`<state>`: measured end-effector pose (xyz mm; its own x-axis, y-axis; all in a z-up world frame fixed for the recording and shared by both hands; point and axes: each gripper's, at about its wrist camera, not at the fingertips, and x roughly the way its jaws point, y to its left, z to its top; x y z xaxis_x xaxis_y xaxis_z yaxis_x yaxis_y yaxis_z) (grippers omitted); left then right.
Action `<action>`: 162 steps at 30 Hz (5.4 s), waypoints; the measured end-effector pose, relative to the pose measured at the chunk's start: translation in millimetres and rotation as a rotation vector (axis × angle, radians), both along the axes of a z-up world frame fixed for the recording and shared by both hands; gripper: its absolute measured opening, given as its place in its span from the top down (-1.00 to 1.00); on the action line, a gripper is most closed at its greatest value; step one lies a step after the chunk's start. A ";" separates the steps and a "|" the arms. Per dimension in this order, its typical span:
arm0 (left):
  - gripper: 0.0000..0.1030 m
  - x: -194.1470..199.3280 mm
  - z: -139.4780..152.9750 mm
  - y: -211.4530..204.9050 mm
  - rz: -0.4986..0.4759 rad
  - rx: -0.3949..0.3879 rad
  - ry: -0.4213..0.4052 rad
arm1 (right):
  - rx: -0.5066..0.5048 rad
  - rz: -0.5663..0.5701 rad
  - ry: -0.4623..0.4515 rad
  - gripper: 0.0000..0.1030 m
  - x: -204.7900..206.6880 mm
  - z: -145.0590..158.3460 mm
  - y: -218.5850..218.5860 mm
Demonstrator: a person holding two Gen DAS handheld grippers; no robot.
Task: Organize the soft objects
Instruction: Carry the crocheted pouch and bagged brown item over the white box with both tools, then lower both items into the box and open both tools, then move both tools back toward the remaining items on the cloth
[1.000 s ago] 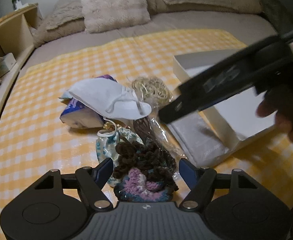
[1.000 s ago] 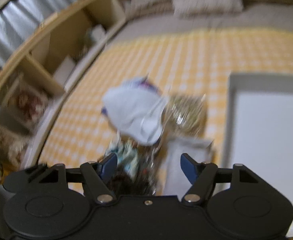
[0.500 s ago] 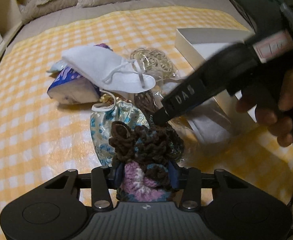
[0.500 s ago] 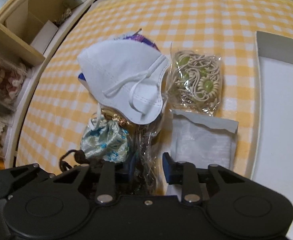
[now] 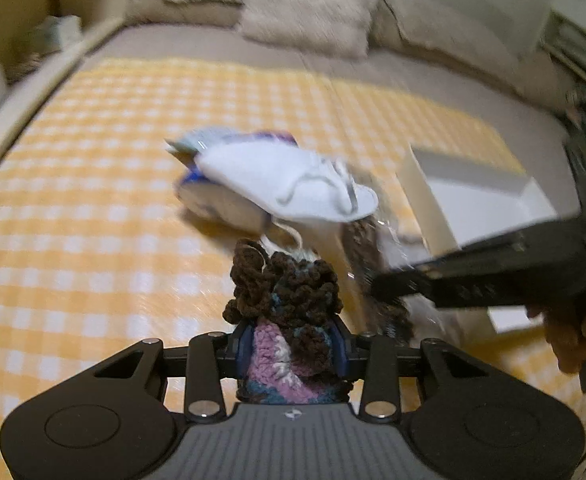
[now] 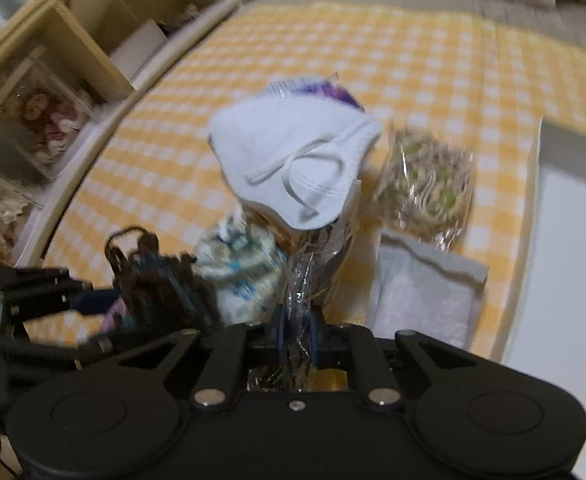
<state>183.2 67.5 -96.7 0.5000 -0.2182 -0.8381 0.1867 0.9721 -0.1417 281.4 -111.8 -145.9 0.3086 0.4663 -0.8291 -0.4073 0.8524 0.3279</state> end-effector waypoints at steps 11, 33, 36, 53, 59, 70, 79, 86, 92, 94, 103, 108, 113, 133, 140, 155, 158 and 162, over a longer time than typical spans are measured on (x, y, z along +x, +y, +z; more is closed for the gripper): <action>0.23 -21.0 56.2 12.9 0.115 -0.102 -0.204 | 0.051 0.000 -0.221 0.76 -36.1 68.2 -21.6; 0.23 0.1 79.9 -57.3 0.007 -0.138 -0.294 | 0.025 -0.118 -0.410 0.76 -65.8 111.9 -100.3; 0.23 9.1 78.1 -75.9 -0.031 -0.140 -0.286 | 0.011 -0.154 -0.411 0.76 -63.7 110.3 -119.9; 0.22 52.5 44.4 -225.2 -0.325 -0.155 -0.189 | -0.120 -0.367 -0.312 0.76 -51.3 75.1 -250.9; 0.22 70.2 18.4 -270.7 -0.396 -0.183 -0.094 | -0.214 -0.391 -0.252 0.75 -44.0 50.9 -283.0; 0.22 79.9 -18.9 -328.9 -0.502 -0.231 0.055 | -0.296 -0.302 -0.085 0.76 -42.9 10.3 -322.4; 0.22 84.1 -44.8 -356.2 -0.532 -0.259 0.141 | -0.294 -0.278 -0.011 0.73 -40.2 -16.8 -342.2; 0.22 89.8 -69.3 -368.2 -0.529 -0.200 0.163 | -0.312 -0.348 -0.093 0.45 -48.9 5.1 -346.1; 0.22 84.4 -81.0 -382.5 -0.586 -0.162 0.167 | -0.331 -0.318 -0.078 0.76 -50.0 4.9 -338.4; 0.22 83.0 -83.1 -385.6 -0.597 -0.170 0.177 | -0.377 -0.296 -0.051 0.79 -47.2 -8.0 -337.3; 0.01 76.5 -85.9 -389.3 -0.586 -0.169 0.174 | -0.372 -0.305 -0.045 0.82 -52.7 -11.6 -342.2; -0.32 68.4 -77.8 -388.1 -0.593 -0.136 0.148 | -0.299 -0.368 -0.107 0.80 -66.7 12.7 -348.8; -0.48 59.5 -63.5 -379.5 -0.586 -0.134 0.127 | -0.244 -0.419 -0.154 0.62 -81.0 32.2 -353.4; -1.00 27.6 1.6 -324.3 -0.449 -0.150 -0.031 | -0.184 -0.530 -0.279 -0.49 -136.5 67.4 -358.4; -1.00 18.4 17.0 -304.7 -0.392 -0.160 -0.091 | -0.165 -0.584 -0.333 -0.99 -151.5 77.5 -355.5; -1.00 9.0 42.8 -268.6 -0.278 -0.152 -0.200 | -0.151 -0.637 -0.400 -1.00 -160.7 91.6 -343.5; -1.00 8.0 44.3 -260.1 -0.267 -0.140 -0.217 | -0.160 -0.639 -0.415 -1.00 -157.6 94.1 -336.8; -1.00 9.0 44.4 -245.7 -0.251 -0.123 -0.220 | -0.163 -0.628 -0.425 -1.00 -148.9 96.3 -325.1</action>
<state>192.2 -178.2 -52.3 0.5838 -0.4499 -0.6758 0.4567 0.8702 -0.1849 132.5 -437.0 -49.6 0.7819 -0.0193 -0.6231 0.1059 0.9891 0.1023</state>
